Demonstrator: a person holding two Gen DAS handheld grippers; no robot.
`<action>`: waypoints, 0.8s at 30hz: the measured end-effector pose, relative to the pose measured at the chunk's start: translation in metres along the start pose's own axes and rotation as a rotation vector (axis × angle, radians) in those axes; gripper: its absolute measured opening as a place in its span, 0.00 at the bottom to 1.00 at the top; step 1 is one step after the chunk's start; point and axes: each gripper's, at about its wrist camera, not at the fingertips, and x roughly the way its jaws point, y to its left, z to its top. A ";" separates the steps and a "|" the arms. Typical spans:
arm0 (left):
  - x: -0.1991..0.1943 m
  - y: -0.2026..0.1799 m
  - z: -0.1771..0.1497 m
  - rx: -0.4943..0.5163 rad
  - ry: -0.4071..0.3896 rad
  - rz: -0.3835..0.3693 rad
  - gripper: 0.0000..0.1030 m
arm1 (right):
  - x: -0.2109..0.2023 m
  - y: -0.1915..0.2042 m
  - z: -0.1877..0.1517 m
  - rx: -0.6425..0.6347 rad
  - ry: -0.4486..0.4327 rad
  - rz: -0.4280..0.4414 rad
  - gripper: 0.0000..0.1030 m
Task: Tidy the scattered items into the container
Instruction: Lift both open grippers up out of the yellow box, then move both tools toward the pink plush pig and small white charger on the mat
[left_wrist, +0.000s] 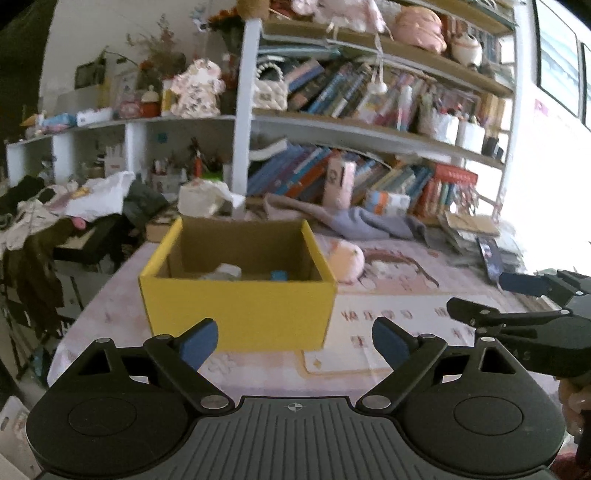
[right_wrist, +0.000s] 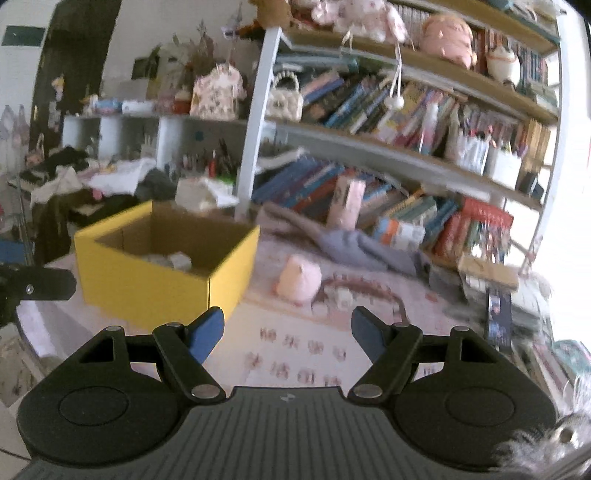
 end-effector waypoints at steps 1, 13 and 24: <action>0.001 -0.002 -0.003 0.005 0.011 -0.004 0.90 | -0.001 0.000 -0.003 0.003 0.016 0.001 0.72; 0.013 -0.017 -0.022 0.070 0.134 -0.084 0.93 | 0.002 -0.005 -0.024 0.037 0.182 -0.027 0.77; 0.036 -0.039 -0.021 0.113 0.187 -0.170 0.93 | 0.003 -0.014 -0.031 0.010 0.238 -0.067 0.78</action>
